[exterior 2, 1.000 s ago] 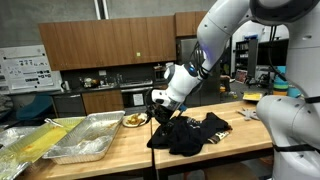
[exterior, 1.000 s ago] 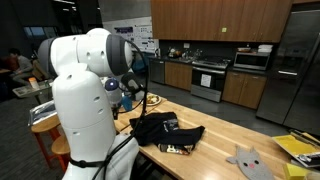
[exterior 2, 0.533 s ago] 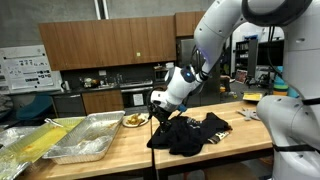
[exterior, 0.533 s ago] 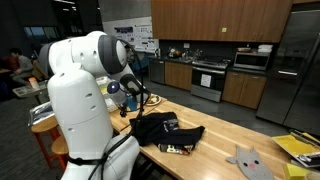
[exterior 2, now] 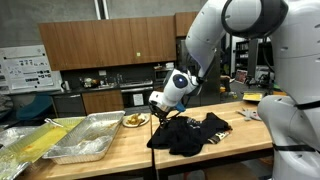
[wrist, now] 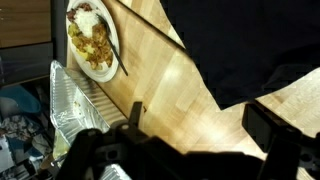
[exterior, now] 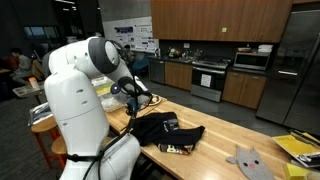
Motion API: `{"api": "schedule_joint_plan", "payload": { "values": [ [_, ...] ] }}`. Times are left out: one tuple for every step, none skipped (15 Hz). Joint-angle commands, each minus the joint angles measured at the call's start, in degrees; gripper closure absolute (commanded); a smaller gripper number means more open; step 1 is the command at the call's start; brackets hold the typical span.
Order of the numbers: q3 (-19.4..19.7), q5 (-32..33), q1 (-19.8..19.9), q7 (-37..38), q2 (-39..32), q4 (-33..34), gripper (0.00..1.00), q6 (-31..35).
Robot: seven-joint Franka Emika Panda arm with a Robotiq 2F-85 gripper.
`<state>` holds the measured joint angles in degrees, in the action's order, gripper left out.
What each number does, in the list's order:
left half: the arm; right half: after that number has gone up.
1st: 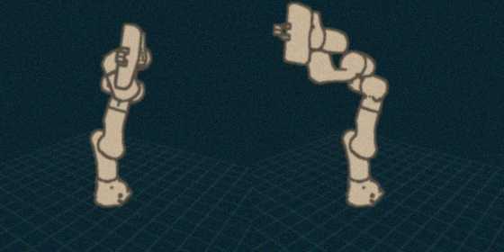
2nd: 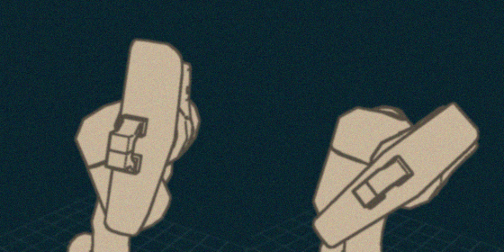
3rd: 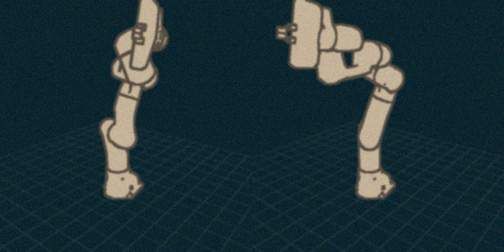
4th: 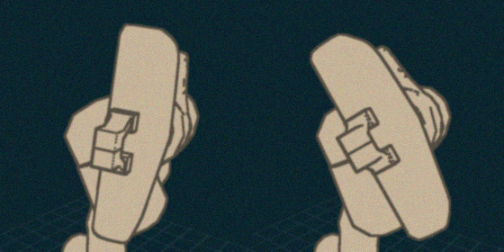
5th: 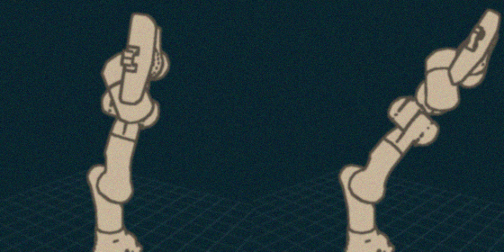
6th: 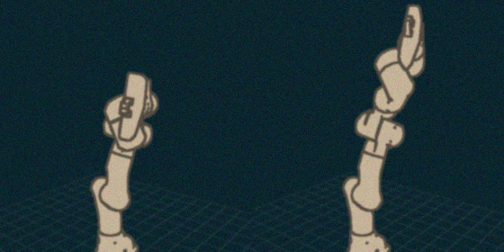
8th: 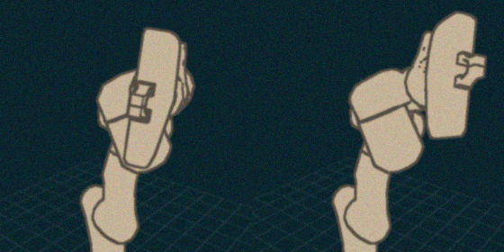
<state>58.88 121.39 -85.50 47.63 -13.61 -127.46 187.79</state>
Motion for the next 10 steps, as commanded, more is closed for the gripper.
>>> {"api": "schedule_joint_plan", "payload": {
  "values": [
    [1.05, -4.35, 0.89, 1.33, -5.67, 2.15, 0.0, 2.69],
    [1.54, -5.68, 0.88, 1.29, -7.07, 2.22, 0.0, 3.36],
    [2.09, -6.82, 0.66, 1.38, -8.15, 2.09, 0.0, 3.56],
    [2.65, -7.91, 0.5, 1.47, -9.16, 2.02, 0.0, 3.93],
    [3.2, -8.94, 0.35, 1.59, -10.17, 1.88, 0.0, 4.23],
    [3.69, -9.87, 0.26, 1.66, -11.2, 1.78, 0.0, 5.02],
    [4.17, -10.78, 0.18, 1.87, -12.36, 1.63, 0.0, 6.16],
    [4.54, -11.33, 0.18, 2.14, -13.17, 1.61, 0.0, 7.23],
    [4.84, -11.73, 0.09, 2.63, -13.88, 1.63, 0.0, 8.15],
    [5.13, -11.87, 0.07, 3.16, -14.62, 1.72, 0.0, 9.24]
  ]
}}
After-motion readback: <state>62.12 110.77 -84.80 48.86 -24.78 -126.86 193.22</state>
